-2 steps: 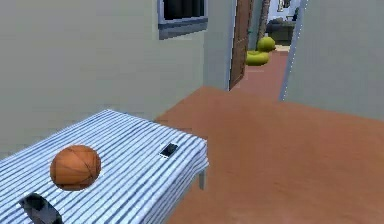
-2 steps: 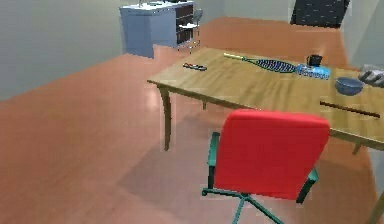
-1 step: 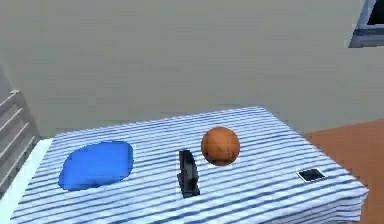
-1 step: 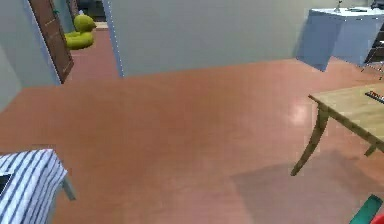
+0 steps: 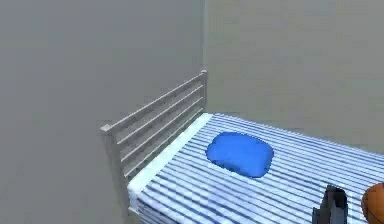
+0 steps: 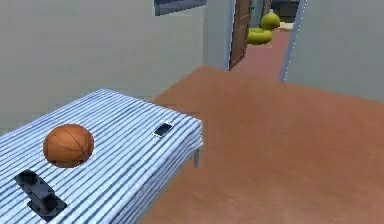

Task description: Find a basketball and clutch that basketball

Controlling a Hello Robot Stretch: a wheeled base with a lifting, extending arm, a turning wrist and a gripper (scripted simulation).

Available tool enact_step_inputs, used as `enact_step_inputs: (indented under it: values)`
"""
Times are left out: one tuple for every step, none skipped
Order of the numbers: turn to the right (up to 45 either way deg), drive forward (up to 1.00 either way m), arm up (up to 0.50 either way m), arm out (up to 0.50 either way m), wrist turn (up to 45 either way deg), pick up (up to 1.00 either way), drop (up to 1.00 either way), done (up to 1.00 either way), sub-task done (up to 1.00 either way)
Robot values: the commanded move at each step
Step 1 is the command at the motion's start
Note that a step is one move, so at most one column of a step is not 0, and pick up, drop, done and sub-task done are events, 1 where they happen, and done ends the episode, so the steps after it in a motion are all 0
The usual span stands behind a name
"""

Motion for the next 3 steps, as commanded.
enact_step_inputs:
  values:
    - [-30.0,0.0,0.0,0.0,0.0,0.0,0.0,0.0,0.0]
    - [45.0,0.0,0.0,0.0,0.0,0.0,0.0,0.0,0.0]
    - [45.0,0.0,0.0,0.0,0.0,0.0,0.0,0.0,0.0]
